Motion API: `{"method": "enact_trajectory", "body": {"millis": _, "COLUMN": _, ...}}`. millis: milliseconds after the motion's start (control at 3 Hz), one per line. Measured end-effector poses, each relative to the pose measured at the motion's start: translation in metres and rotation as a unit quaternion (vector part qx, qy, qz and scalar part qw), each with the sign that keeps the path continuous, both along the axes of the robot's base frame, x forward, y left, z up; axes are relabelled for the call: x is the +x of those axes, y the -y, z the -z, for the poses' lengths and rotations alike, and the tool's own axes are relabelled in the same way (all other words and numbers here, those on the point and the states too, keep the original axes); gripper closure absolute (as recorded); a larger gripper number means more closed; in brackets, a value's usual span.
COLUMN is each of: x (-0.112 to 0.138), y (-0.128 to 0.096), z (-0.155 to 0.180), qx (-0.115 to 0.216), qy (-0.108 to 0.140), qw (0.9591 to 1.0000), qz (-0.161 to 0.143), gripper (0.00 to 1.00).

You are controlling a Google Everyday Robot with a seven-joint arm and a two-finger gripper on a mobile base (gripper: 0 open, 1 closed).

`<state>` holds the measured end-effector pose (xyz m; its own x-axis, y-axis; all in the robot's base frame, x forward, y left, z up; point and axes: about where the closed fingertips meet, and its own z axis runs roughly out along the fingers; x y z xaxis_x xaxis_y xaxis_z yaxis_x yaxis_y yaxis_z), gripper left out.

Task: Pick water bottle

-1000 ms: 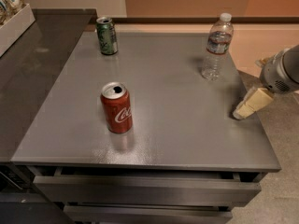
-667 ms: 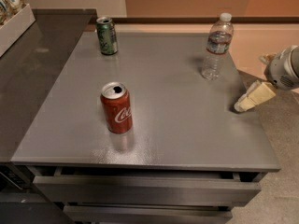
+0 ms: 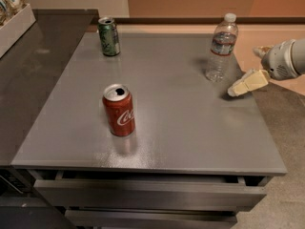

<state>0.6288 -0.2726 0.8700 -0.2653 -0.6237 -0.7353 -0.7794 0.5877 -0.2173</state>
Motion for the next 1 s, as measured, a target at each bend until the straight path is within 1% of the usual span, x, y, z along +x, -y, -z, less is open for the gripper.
{"method": "enact_trajectory", "body": {"millis": 333, "x": 0.014, "y": -0.013, "z": -0.011, "qx": 0.039, "qy": 0.013, "qw": 0.9991, "qz": -0.015, "gripper": 0.00}}
{"method": "enact_trajectory", "body": {"millis": 667, "x": 0.025, "y": -0.026, "z": -0.019, "qx": 0.073, "qy": 0.021, "qw": 0.9966, "qz": -0.030, "gripper": 0.00}}
{"method": "enact_trajectory", "body": {"millis": 1000, "x": 0.033, "y": -0.044, "z": -0.028, "qx": 0.105, "qy": 0.023, "qw": 0.9928, "qz": -0.052, "gripper": 0.00}}
